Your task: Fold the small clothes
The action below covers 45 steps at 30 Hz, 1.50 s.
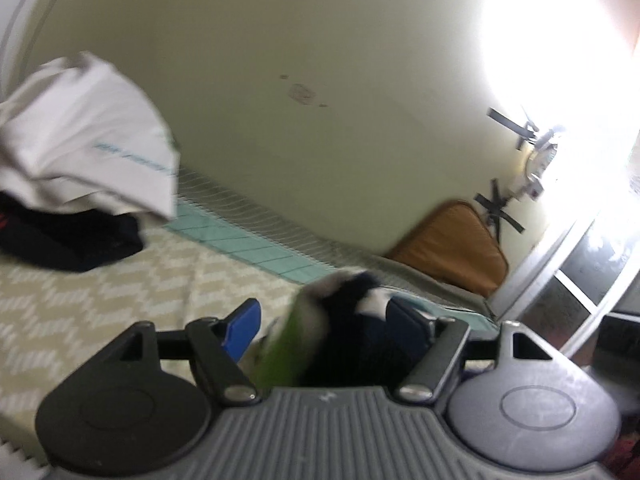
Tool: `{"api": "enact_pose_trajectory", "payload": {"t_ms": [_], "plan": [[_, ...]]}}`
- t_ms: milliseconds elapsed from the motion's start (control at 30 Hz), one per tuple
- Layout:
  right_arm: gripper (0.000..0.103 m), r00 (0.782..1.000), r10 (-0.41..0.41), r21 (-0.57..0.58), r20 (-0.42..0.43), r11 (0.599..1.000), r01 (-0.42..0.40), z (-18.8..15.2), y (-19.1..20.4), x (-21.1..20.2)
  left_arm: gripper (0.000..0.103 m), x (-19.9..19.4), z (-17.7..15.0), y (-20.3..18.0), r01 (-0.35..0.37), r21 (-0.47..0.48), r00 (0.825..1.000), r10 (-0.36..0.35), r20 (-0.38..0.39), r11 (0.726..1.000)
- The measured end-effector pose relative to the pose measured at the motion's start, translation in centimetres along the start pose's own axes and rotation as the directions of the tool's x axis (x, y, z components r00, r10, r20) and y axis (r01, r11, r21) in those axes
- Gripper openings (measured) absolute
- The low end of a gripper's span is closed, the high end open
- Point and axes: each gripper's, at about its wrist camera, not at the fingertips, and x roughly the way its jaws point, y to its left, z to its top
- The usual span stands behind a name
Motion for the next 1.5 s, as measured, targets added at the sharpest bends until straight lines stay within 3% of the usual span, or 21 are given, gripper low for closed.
{"api": "enact_pose_trajectory", "payload": {"t_ms": [100,167,233,267,433,533,600,633,667,700,767,867,1000,1100,1233,1367,1500], "plan": [[0.038,0.991,-0.119,0.064,0.061,0.991,0.115,0.8,-2.2,-2.3,0.065,2.3,0.2,-1.0,0.008,0.014,1.000,-0.008,-0.024,1.000],[0.038,0.983,-0.176,0.105,0.055,0.980,0.170,1.1,-3.8,-2.1,0.047,4.3,0.2,-1.1,-0.033,0.020,0.997,0.035,-0.069,0.999],[0.038,0.975,-0.222,0.114,-0.008,0.968,0.222,0.7,-5.2,0.3,0.033,6.2,-0.1,-0.6,-0.093,0.024,0.986,0.095,-0.136,0.995],[0.034,0.971,-0.234,0.113,-0.058,0.964,0.239,0.4,-6.0,1.8,0.033,7.1,-0.4,-0.2,-0.126,0.025,0.977,0.128,-0.169,0.992],[0.032,0.956,-0.286,0.056,-0.070,0.955,0.290,-0.6,-5.3,3.5,0.038,7.1,-1.2,0.9,-0.164,0.008,0.973,0.163,-0.164,0.986],[0.034,0.956,-0.292,0.002,-0.042,0.956,0.292,-0.9,-4.6,2.2,0.048,5.9,-1.2,0.4,-0.163,0.011,0.974,0.162,-0.159,0.987],[0.041,0.965,-0.261,0.047,-0.003,0.964,0.261,-1.2,-5.1,0.6,0.065,4.5,-0.9,0.1,-0.159,0.020,0.978,0.160,-0.136,0.987],[0.048,0.970,-0.243,0.080,0.024,0.967,0.240,-1.5,-5.2,-0.8,0.082,3.8,-0.8,-0.1,-0.166,0.027,0.979,0.168,-0.118,0.986],[0.063,0.971,-0.232,0.112,0.059,0.968,0.225,-1.7,-5.5,-2.0,0.102,3.1,-0.8,-0.1,-0.173,0.032,0.979,0.175,-0.106,0.984],[0.077,0.968,-0.233,0.145,0.095,0.965,0.218,-2.0,-5.8,-3.1,0.102,2.4,-0.9,-0.1,-0.167,0.032,0.981,0.170,-0.095,0.985],[0.084,0.964,-0.231,0.203,0.134,0.958,0.202,-2.8,-6.3,-4.1,0.103,1.6,-1.1,0.1,-0.133,0.027,0.985,0.135,-0.111,0.991],[0.086,0.974,-0.193,0.328,0.119,0.934,0.145,-5.0,-7.9,-5.1,0.103,2.1,-1.7,0.5,-0.099,0.004,0.981,0.098,-0.167,0.995],[0.086,0.988,-0.127,0.455,0.085,0.887,0.075,-6.9,-9.2,-4.8,0.103,4.3,-2.8,1.7,-0.100,-0.044,0.959,0.084,-0.271,0.994],[0.086,0.991,-0.109,0.465,0.072,0.883,0.063,-7.2,-9.0,-4.2,0.103,5.2,-3.5,2.5,-0.080,-0.087,0.956,0.052,-0.288,0.993],[0.086,0.997,-0.070,0.470,0.026,0.881,0.049,-7.4,-8.8,-2.0,0.103,5.4,-4.1,2.0,-0.056,-0.072,0.961,0.034,-0.275,0.996],[0.086,0.998,-0.058,0.404,0.011,0.913,0.049,-6.0,-8.0,0.1,0.103,5.7,-4.9,0.6,-0.051,0.004,0.957,0.050,-0.284,0.999],[0.083,0.997,-0.082,0.330,-0.013,0.940,0.081,-4.4,-8.6,1.6,0.103,6.8,-4.4,0.7,-0.046,-0.011,0.958,0.041,-0.284,0.999]]}}
